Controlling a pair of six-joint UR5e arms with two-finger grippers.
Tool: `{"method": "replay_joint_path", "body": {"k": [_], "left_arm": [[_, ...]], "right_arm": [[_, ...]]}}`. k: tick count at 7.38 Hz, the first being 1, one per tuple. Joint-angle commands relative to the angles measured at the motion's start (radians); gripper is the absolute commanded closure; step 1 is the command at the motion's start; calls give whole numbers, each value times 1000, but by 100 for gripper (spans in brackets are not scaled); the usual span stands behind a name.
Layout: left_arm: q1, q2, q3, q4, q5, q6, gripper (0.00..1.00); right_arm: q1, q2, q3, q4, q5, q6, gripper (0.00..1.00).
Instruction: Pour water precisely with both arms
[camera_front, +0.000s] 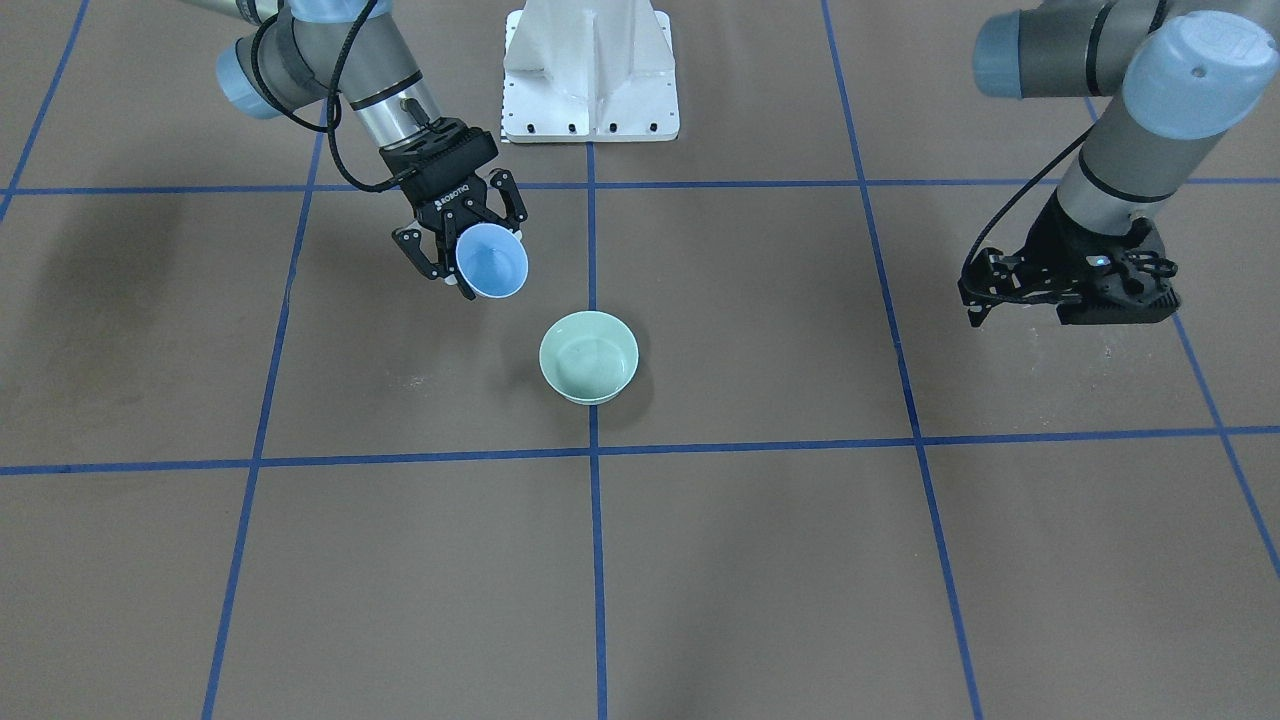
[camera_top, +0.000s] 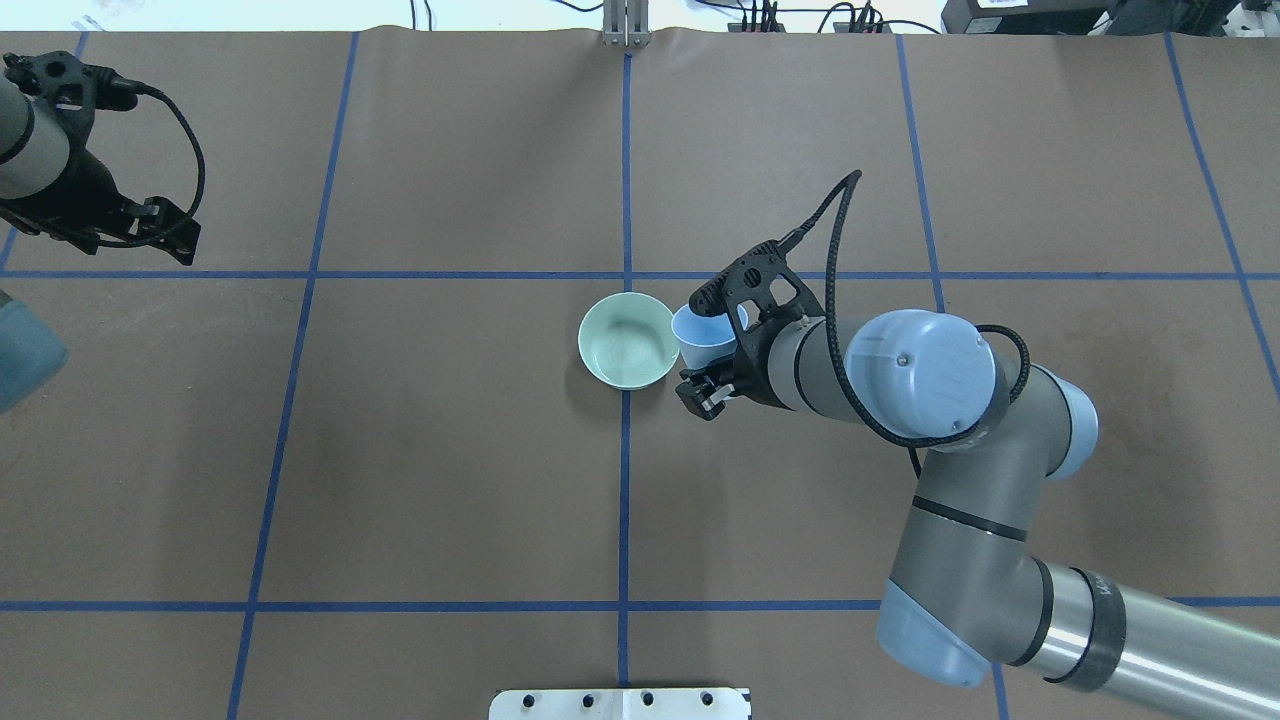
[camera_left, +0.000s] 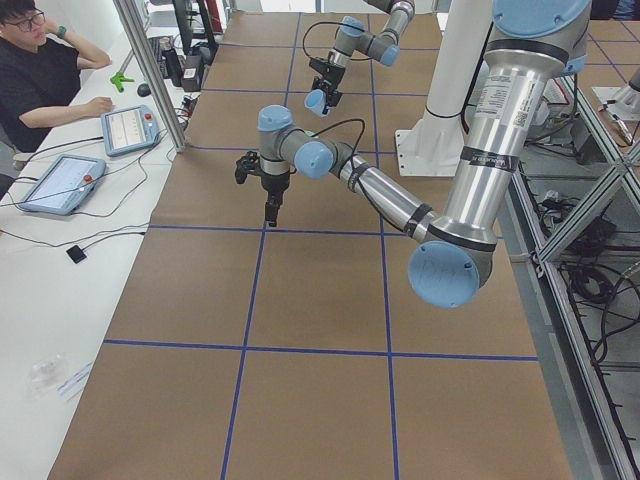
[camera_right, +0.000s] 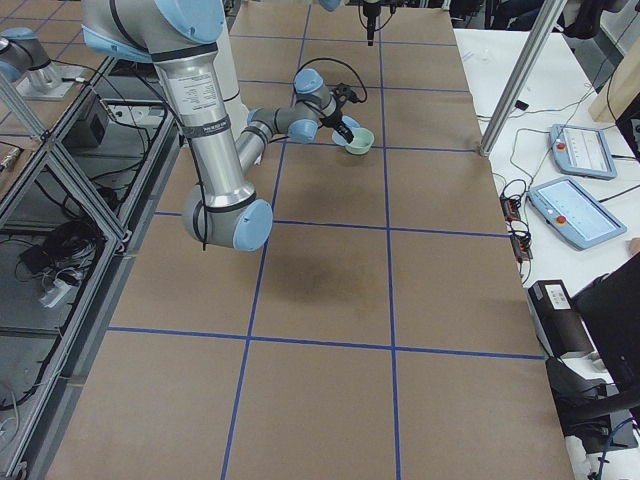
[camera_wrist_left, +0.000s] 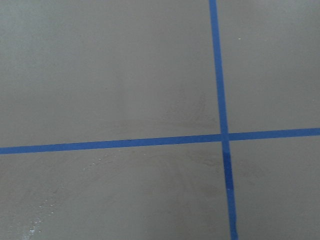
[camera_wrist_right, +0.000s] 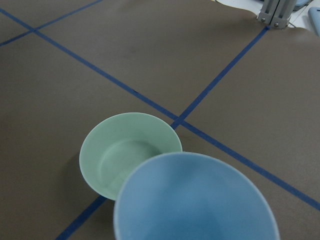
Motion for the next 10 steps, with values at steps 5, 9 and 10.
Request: {"method": "replay_joint_path", "body": {"k": [5,9,10], "left_arm": [[-21,7,41,-46,-2,35,0],[-32,29,46,-49,-2,73,0],[-32,29,46,-49,-2,72,0]], "right_arm": [[32,194,-116,-321,155,-86,100],[59,318,-259,-457,281,-186,100],[60,355,-287,-515,284,-214,100]]}}
